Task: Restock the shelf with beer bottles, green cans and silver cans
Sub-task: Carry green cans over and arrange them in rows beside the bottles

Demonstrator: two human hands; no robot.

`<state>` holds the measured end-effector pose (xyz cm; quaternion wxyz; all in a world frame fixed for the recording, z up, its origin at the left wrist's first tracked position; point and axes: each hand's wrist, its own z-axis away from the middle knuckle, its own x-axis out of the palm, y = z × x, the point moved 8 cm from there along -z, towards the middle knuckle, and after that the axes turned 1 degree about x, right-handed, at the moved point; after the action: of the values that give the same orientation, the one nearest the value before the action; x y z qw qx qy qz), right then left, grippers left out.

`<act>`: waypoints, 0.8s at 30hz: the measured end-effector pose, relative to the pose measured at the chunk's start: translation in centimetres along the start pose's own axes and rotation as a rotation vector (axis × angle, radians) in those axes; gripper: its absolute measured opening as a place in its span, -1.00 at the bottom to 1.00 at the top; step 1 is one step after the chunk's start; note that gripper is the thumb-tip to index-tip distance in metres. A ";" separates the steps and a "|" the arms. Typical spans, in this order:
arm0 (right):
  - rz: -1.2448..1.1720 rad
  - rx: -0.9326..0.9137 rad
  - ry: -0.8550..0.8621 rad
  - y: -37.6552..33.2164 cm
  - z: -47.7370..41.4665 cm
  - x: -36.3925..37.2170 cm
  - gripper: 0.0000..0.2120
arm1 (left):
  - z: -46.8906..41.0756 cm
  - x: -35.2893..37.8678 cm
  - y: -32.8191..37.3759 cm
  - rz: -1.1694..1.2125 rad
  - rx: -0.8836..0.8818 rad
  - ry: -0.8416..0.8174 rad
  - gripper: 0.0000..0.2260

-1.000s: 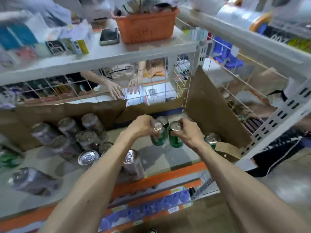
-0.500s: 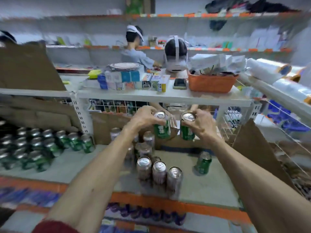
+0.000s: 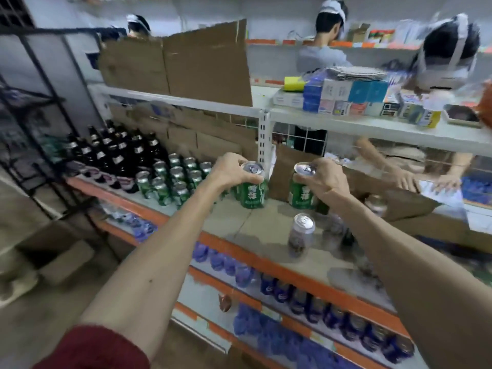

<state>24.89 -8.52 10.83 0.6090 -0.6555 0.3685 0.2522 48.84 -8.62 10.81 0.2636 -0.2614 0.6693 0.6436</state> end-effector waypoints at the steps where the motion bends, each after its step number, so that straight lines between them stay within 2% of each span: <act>1: -0.008 -0.008 -0.013 -1.8 -0.2 2.0 -0.61 | 0.0 -1.4 -2.1 0.006 -0.019 0.010 -0.65; 5: -0.057 -0.018 -0.102 -8.0 0.1 9.2 -0.64 | -0.1 -5.9 -9.0 -0.003 -0.050 0.037 -0.59; 10: -0.031 -0.024 -0.130 -12.0 -1.7 15.0 -0.63 | -2.2 -8.3 -14.1 -0.033 -0.063 0.018 -0.66; 18: 0.016 0.041 -0.112 -11.4 -8.6 19.5 -0.59 | -9.8 -7.3 -16.2 -0.063 0.000 -0.095 -0.56; 24: 0.024 0.084 -0.124 -10.3 -12.2 21.0 -0.57 | -16.0 -5.7 -15.9 -0.084 0.050 -0.210 -0.60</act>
<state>44.20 -24.39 2.43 0.6546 -0.6081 0.3480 0.2839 63.69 -25.14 3.77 0.3656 -0.2136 0.6423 0.6389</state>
